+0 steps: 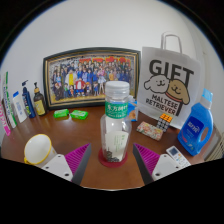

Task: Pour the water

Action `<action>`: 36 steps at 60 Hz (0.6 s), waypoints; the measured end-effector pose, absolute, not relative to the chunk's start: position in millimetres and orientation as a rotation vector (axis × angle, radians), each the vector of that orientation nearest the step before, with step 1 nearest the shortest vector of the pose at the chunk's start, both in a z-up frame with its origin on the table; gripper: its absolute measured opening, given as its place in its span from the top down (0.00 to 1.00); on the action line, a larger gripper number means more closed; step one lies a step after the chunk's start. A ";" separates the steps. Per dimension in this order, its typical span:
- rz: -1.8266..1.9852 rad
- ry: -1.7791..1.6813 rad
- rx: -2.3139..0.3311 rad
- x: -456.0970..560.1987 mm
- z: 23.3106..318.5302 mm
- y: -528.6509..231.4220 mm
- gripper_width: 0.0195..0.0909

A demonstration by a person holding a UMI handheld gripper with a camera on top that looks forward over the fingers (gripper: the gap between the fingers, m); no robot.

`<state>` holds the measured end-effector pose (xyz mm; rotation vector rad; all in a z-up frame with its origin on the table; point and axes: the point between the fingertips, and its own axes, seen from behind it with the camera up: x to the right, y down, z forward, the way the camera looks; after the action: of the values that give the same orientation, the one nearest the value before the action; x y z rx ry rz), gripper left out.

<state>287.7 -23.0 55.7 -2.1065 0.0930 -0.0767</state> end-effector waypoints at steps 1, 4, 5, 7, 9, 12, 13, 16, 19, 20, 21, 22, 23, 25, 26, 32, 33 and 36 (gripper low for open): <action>-0.082 0.096 -2.110 287.2 58.0 -27.4 0.07; -0.088 0.111 -2.128 281.8 64.1 -42.1 0.07; -0.085 0.117 -2.135 279.2 66.2 -47.5 0.07; -0.074 0.129 -2.148 272.7 71.1 -59.6 0.07; -0.063 0.142 -2.157 266.3 77.6 -72.3 0.07; -0.048 0.155 -2.167 254.7 88.2 -92.7 0.07; -0.046 0.155 -2.169 250.9 91.9 -99.7 0.07; -0.059 0.157 -2.177 242.5 103.3 -122.6 0.08; -0.079 0.159 -2.186 234.9 114.2 -145.5 0.07; -0.084 0.159 -2.185 232.1 118.4 -152.9 0.07; -0.084 0.157 -2.184 231.0 121.7 -160.0 0.07; -0.089 0.157 -2.184 228.0 125.5 -167.1 0.07; -0.092 0.157 -2.184 224.3 129.4 -174.1 0.07; -0.100 0.151 -2.184 216.5 138.2 -188.7 0.08; -0.104 0.149 -2.185 213.6 141.3 -195.8 0.08; -0.127 0.120 -2.187 195.7 161.9 -234.5 0.07; -0.132 0.116 -2.187 193.0 165.0 -240.3 0.07; -0.140 0.101 -2.190 186.7 173.5 -257.4 0.07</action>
<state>186.7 -257.4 173.5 -2.1897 0.1008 -0.1400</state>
